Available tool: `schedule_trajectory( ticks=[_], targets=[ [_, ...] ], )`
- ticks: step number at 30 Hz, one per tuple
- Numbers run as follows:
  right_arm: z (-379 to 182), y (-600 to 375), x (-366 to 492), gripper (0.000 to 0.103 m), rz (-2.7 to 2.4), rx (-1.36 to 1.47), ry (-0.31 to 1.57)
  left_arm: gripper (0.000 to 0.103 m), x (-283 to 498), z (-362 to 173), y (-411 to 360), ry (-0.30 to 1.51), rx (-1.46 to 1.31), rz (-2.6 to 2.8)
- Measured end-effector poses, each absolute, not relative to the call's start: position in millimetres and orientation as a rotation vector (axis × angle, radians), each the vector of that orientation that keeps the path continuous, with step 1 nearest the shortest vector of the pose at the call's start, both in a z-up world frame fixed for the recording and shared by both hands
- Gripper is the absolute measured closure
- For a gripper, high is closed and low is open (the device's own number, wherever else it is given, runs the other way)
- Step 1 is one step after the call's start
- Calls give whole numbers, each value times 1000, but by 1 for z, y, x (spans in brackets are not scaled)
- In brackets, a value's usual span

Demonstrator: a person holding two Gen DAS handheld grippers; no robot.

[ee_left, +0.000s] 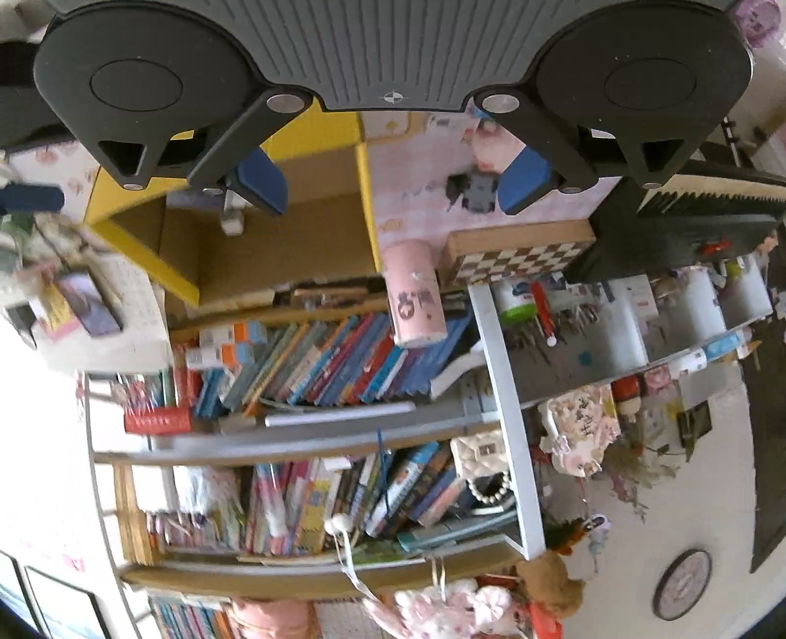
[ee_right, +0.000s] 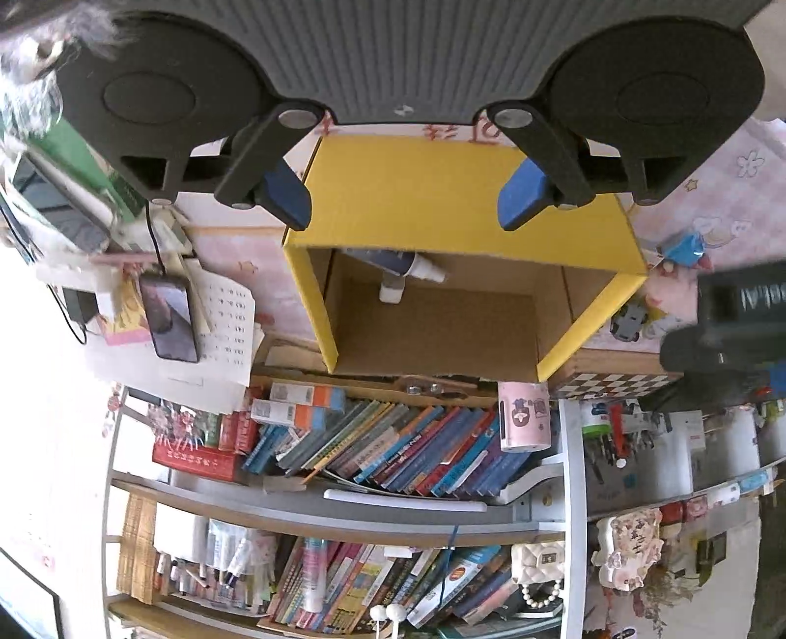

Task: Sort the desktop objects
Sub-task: 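Lift both open tools out of the yellow box and back away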

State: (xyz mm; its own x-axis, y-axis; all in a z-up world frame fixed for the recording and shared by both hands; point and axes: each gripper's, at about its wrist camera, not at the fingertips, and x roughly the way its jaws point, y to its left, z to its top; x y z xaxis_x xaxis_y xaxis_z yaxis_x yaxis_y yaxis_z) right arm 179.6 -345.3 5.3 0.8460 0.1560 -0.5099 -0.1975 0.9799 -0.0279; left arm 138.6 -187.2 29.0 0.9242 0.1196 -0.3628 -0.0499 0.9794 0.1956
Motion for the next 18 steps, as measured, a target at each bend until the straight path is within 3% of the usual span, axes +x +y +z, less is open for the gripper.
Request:
schedule_trajectory(
  ticks=[18],
  targets=[
    [9, -264, 133, 18, 157, -76, 571, 7, 97, 32, -102, 389, 152, 49]
  ],
)
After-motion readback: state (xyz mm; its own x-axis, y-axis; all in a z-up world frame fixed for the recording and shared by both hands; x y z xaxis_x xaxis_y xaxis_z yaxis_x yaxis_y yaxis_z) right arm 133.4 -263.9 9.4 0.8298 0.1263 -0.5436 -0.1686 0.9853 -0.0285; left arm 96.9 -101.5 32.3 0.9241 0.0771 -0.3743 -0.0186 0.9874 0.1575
